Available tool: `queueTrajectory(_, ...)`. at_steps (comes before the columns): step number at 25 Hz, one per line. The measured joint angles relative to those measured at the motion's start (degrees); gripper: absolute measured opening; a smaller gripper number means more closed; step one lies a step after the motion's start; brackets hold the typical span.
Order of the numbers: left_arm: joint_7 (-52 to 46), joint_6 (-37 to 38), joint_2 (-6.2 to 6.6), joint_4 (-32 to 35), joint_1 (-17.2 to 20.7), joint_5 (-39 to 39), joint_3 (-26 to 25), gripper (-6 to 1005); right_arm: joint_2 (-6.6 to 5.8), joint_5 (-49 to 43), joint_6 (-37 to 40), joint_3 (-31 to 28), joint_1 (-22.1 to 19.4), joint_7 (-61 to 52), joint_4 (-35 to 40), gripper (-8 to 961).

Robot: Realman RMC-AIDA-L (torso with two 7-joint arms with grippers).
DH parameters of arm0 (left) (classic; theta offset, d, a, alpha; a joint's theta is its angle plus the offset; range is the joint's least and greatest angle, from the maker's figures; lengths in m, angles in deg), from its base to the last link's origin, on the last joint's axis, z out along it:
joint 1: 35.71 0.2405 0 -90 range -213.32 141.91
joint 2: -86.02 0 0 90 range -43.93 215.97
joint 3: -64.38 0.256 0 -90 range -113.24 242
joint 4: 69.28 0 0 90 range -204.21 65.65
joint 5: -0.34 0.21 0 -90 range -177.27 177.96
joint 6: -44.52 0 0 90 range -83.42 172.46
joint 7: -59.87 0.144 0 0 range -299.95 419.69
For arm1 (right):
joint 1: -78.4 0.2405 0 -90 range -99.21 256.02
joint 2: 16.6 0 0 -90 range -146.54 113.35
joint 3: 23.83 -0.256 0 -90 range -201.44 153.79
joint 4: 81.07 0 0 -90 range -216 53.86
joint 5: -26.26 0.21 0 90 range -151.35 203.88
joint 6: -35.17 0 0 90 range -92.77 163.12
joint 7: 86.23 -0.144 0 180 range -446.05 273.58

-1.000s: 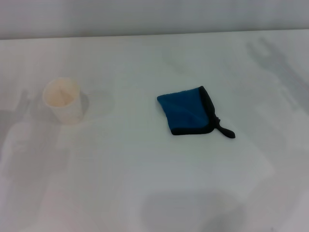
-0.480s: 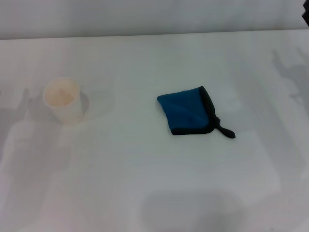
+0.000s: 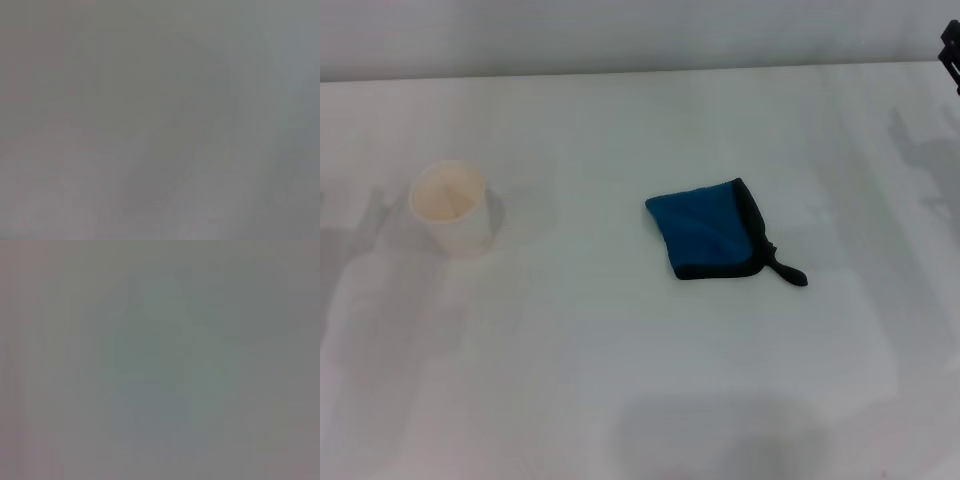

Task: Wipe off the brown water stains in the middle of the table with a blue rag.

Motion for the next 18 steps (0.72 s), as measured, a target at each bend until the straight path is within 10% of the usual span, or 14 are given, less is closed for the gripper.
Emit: queueTrajectory(18,0.1,0.3,-0.03,0.5,-0.1,-0.4,-0.3,870,0.12,0.0,-3.8,0.1,1.9,3.7,-0.1,791)
